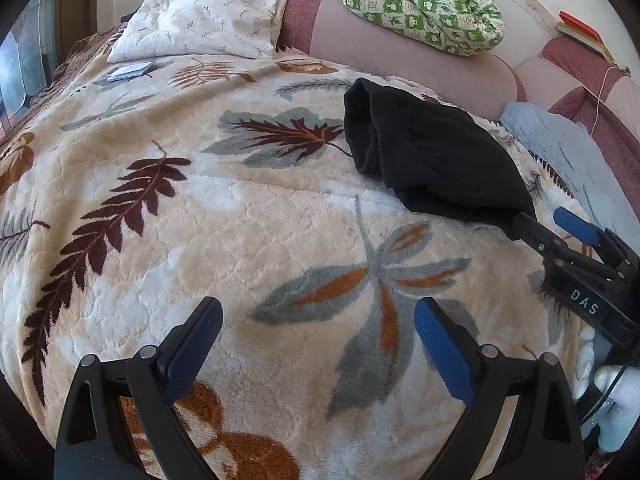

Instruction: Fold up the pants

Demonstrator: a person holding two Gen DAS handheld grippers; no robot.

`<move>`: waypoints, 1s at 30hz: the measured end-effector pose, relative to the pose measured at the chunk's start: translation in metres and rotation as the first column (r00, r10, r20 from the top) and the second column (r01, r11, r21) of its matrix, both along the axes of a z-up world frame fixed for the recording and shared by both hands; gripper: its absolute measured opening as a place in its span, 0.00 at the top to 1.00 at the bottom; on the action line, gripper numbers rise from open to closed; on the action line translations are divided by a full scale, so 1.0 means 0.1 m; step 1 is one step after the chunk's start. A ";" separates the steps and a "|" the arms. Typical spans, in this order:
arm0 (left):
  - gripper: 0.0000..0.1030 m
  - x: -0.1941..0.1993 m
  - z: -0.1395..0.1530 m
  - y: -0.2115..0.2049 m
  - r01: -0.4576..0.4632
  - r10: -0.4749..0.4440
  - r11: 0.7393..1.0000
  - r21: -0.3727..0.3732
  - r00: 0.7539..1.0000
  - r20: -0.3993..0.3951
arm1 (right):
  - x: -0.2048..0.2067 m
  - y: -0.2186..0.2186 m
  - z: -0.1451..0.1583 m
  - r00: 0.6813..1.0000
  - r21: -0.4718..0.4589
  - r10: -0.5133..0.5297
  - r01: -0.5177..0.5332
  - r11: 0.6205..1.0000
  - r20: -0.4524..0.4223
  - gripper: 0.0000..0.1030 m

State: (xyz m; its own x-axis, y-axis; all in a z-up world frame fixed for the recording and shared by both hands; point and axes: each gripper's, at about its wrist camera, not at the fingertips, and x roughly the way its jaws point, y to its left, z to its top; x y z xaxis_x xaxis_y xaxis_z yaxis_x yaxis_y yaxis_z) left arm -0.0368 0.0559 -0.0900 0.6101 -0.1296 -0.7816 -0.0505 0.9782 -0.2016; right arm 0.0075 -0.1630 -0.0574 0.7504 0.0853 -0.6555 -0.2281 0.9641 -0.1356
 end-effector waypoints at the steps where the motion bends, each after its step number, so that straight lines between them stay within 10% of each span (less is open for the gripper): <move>1: 0.06 0.00 0.00 0.02 -0.004 0.004 1.000 -0.003 1.000 0.000 | 0.02 0.12 0.01 0.999 -0.033 0.049 -0.049 0.998 0.015 0.21; 7: 0.06 -0.01 -0.02 0.12 -0.020 0.020 1.000 -0.020 1.000 -0.004 | 0.25 0.71 -0.12 0.969 -0.200 0.246 -0.240 0.950 0.007 0.25; 11: 0.06 0.00 -0.04 0.21 -0.038 0.038 0.998 -0.042 0.999 -0.011 | 0.45 0.65 -0.17 0.964 -0.137 0.250 -0.260 0.956 -0.087 0.82; 20: 0.06 0.01 -0.05 0.25 -0.045 0.044 0.997 -0.068 0.999 -0.013 | 0.58 0.25 0.07 0.988 0.003 0.114 -0.115 0.993 -0.102 0.83; 30: 0.06 0.02 -0.06 0.24 -0.045 0.045 0.997 -0.070 0.999 -0.009 | 0.41 0.42 0.20 0.958 0.203 0.244 -0.213 0.956 -0.147 0.66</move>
State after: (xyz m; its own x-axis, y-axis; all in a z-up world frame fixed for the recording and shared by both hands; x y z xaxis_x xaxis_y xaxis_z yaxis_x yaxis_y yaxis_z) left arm -0.0350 0.0798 -0.0957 0.6109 -0.1569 -0.7760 -0.0957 0.9583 -0.2691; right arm 0.0480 -0.1211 -0.0375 0.5766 0.3719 -0.7275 -0.4494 0.8880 0.0978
